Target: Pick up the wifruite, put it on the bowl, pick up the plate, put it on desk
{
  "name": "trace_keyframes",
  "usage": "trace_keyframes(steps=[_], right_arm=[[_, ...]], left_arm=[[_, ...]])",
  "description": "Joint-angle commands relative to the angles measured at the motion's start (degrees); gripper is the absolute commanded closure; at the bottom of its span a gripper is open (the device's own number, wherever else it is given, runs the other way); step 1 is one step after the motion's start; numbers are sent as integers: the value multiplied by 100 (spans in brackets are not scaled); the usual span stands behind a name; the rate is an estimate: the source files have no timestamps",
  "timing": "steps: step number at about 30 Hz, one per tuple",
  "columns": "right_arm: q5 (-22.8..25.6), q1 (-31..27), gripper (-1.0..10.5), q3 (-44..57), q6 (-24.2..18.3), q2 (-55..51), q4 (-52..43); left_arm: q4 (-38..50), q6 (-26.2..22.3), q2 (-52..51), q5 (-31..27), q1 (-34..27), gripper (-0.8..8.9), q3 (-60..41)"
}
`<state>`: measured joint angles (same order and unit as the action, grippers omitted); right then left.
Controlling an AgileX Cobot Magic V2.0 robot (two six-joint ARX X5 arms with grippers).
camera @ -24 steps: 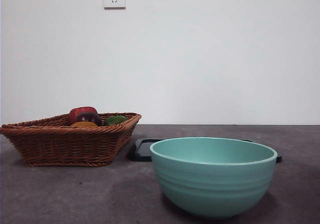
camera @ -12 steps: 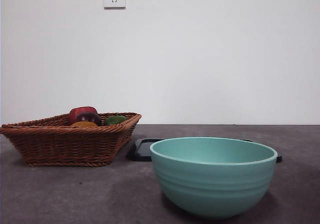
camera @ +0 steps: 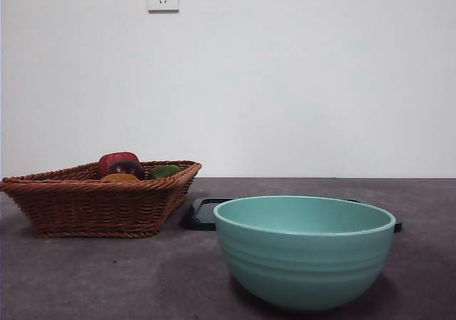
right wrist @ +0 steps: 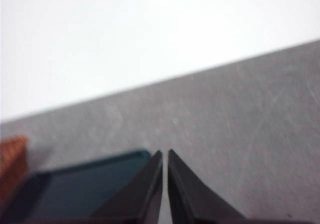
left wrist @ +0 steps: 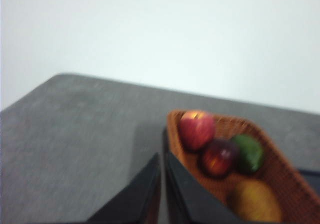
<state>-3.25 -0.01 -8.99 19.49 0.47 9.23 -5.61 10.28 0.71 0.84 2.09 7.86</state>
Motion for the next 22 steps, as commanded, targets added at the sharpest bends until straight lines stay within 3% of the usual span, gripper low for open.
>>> trace_keyframes(steps=[1, 7, 14, 22], right_arm=[[26, 66, 937, -402, 525, 118, 310], [-66, 223, 937, -1436, 557, 562, 1322], [-498, 330, 937, -2428, 487, 1220, 2380], [-1558, 544, 937, -3036, 37, 1735, 2833]], left_arm=[[87, 146, 107, 17, 76, 797, 245], [-37, 162, 424, 24, 186, 798, 863], [-944, 306, 1073, 98, 219, 797, 2031], [-2061, 374, 1921, 1357, 221, 797, 3462]])
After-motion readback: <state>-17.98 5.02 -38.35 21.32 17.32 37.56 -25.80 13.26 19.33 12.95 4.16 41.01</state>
